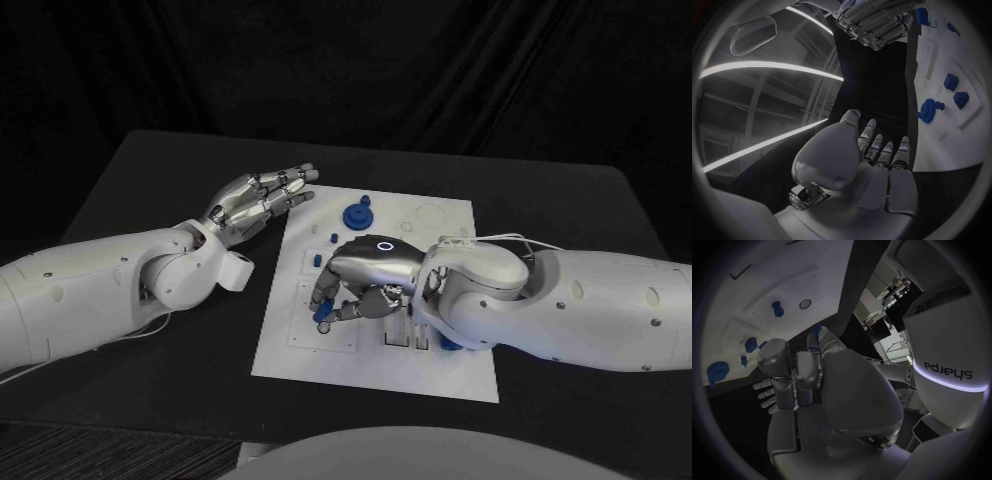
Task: Assemble the parts on the task board
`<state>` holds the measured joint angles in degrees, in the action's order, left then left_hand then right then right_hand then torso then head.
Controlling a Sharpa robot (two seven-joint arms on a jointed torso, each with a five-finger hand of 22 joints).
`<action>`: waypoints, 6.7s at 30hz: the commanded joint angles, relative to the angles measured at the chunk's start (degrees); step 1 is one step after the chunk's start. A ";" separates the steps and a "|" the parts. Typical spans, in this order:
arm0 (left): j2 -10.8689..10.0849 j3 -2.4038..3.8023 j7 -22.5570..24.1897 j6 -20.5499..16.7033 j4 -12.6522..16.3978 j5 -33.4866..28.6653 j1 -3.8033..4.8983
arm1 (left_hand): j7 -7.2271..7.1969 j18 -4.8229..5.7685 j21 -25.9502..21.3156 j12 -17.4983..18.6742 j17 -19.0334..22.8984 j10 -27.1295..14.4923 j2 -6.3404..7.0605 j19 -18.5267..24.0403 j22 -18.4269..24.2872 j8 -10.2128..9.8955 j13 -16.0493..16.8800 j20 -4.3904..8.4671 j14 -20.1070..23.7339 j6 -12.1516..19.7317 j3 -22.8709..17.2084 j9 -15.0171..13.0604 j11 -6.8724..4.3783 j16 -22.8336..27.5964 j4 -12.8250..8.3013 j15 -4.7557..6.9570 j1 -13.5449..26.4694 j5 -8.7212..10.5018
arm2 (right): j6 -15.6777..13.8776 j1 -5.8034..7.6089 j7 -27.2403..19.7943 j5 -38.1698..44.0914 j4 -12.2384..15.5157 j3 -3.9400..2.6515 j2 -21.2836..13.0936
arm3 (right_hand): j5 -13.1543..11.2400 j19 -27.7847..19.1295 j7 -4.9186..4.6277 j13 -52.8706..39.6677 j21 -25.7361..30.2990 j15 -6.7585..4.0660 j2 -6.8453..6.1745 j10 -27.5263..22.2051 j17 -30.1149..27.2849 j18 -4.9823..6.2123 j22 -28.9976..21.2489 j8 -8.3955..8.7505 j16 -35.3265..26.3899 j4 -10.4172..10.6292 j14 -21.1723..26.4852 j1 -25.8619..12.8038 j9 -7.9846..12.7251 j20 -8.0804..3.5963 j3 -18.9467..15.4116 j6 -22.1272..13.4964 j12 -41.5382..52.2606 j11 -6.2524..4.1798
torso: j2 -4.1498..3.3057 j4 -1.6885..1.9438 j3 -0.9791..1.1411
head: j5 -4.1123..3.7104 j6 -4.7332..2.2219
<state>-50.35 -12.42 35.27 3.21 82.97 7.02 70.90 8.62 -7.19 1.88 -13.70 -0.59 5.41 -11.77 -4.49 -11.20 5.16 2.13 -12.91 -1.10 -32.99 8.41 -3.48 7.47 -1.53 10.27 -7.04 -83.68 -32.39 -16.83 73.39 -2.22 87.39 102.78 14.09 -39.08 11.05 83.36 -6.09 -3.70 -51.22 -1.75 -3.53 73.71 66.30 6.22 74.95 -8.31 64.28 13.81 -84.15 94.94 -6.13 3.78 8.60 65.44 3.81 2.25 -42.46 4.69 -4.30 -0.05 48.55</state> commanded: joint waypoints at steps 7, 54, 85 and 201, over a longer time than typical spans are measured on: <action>0.33 0.06 2.24 -1.99 -0.08 -0.34 -0.08 | -0.28 -1.09 -0.13 -0.12 0.04 -0.38 -0.12 0.20 0.17 0.16 -0.01 0.25 0.24 -0.12 -0.22 -0.01 -0.17 0.16 0.38 0.16 0.66 -0.37 | 3.37 -0.92 2.08 10.21 -0.69 -0.04 2.07 | 1.47 0.92 0.16 0.05 -3.83 -0.20 0.13 -0.04 3.05 -1.18 8.46 0.53 3.64 -0.37 -2.99 -0.56 -2.21 0.06 0.42 2.30 -0.17 0.34 | -0.20 0.34 -0.01 | -0.56 0.29; 1.68 0.06 0.55 0.90 -1.30 -0.34 -0.16 | -0.06 -2.31 0.57 -0.56 -0.27 -0.47 -0.53 -0.92 -1.40 0.18 0.02 -3.57 -0.51 0.35 -1.24 0.02 0.29 -1.02 0.26 -0.91 0.42 -0.29 | 9.13 -1.34 6.11 22.76 -1.32 -0.04 3.12 | 3.77 -0.30 -0.10 0.05 -4.34 0.10 -0.71 -0.77 3.02 -1.05 8.22 1.96 4.01 -1.13 -1.91 -1.85 -2.09 0.32 2.23 1.86 -0.25 0.63 | -0.11 0.26 -0.01 | -0.69 1.36; 2.01 0.06 0.11 1.46 -1.86 -0.33 -0.61 | -0.01 -2.51 0.89 -0.50 -0.35 -0.57 -0.65 -1.57 -2.13 0.17 0.00 -3.81 -0.76 0.51 -1.50 0.03 0.36 -1.37 0.25 -1.30 0.38 -0.28 | 9.00 -2.03 5.98 20.18 -1.30 -0.04 3.46 | 3.18 -0.50 -0.10 0.01 -4.10 0.11 -0.72 -0.62 2.91 -0.98 8.15 2.00 3.93 -1.15 -1.80 -2.10 -2.12 0.35 2.36 2.01 -0.15 0.63 | -0.08 0.19 0.00 | -0.44 1.45; -0.72 0.05 5.63 -2.45 0.03 3.66 -1.10 | -7.65 -3.03 0.52 1.13 0.34 -4.27 0.27 0.75 2.09 -3.17 -0.46 -3.43 0.85 18.01 5.22 1.64 -1.37 0.77 6.32 0.73 3.05 7.04 | 19.68 3.67 40.57 -10.63 11.31 0.03 -24.24 | -4.58 5.08 5.11 -86.30 -34.72 -5.21 2.47 16.29 21.44 -5.25 13.79 -17.36 24.09 3.00 -5.48 -42.07 -29.63 -4.27 -8.72 -4.01 86.19 -4.97 | -0.20 -0.12 -0.05 | -1.69 1.45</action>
<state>-51.15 -12.43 38.61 0.43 82.93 10.27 69.91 1.50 -9.76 2.19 -12.57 -0.27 1.15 -11.37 -3.86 -9.18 2.26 1.72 -15.87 -0.13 -15.23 13.26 -1.91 5.69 -0.87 16.52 -5.85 -80.10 -25.07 4.81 77.27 37.35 75.95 113.87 14.12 -63.35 6.87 84.05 -1.04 -74.92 -85.59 -6.55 -0.99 83.94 74.93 1.33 74.94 -25.89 88.36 16.75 -84.04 53.28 -35.61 0.01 -0.46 61.02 89.86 -2.47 -42.70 4.42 -4.26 -1.57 50.00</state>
